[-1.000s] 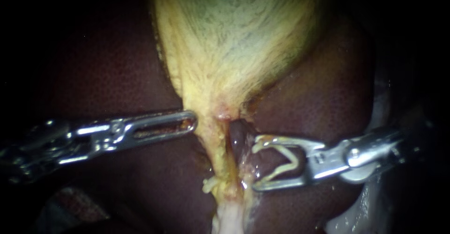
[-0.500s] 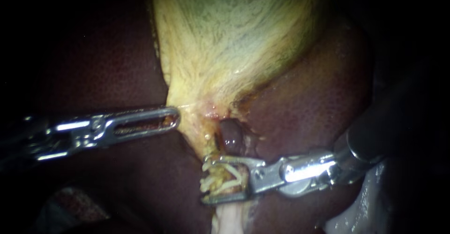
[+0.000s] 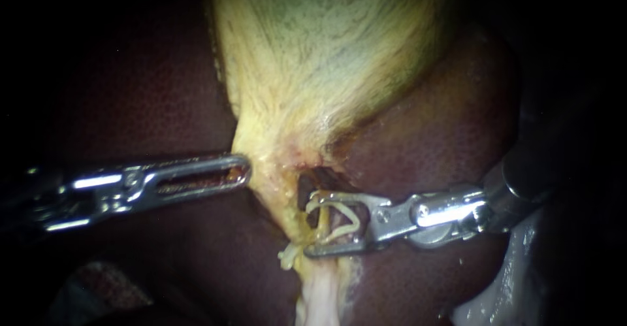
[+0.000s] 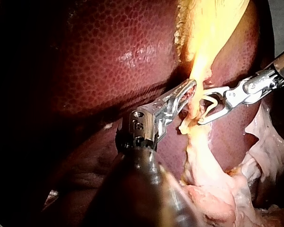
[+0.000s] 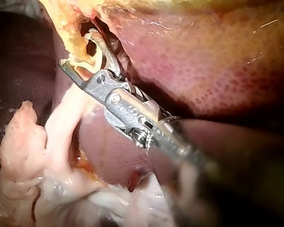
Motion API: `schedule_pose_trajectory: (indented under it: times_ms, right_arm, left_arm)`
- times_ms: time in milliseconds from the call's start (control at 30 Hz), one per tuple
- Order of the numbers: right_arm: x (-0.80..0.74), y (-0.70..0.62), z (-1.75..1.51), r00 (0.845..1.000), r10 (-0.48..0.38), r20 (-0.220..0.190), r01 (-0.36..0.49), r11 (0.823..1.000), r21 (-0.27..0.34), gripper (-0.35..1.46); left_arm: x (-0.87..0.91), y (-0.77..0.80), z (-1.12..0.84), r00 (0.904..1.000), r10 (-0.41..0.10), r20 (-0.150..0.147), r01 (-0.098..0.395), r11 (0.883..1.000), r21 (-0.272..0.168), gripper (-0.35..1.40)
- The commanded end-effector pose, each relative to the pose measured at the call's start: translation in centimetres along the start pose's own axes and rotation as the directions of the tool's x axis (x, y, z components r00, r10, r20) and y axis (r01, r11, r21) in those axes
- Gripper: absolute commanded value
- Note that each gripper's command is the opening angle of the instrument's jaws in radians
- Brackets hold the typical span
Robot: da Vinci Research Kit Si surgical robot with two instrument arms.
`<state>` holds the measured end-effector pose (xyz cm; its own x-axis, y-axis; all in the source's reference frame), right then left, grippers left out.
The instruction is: Clipping second clip left tube
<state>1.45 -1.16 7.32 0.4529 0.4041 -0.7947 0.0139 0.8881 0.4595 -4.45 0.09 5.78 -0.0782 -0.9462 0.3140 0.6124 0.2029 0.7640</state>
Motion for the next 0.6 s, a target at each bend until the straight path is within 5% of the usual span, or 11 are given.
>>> schedule_pose_trajectory:
  times_ms: [33,367,433,600]
  right_arm:
    - [0.00,-0.02,0.06,1.000,-0.001,0.000,0.001,1.000,-0.002,0.58]
    - [0.09,-0.14,0.24,1.000,-0.005,0.012,0.004,1.000,0.020,0.44]
    - [0.09,-0.15,0.22,1.000,-0.006,0.030,0.005,1.000,0.031,0.33]
    - [0.08,-0.15,0.10,0.998,0.023,0.059,-0.025,0.999,0.036,-0.35]
  left_arm:
    - [0.01,0.00,0.02,1.0000,0.000,-0.001,0.000,1.000,0.001,-0.33]
    - [0.04,-0.06,0.14,1.0000,0.006,-0.006,-0.006,1.000,0.009,-0.33]
    - [0.04,-0.07,0.15,1.0000,0.006,-0.005,-0.006,1.000,0.008,-0.33]
    - [0.04,-0.07,0.15,1.0000,0.006,-0.005,-0.006,1.000,0.008,-0.33]
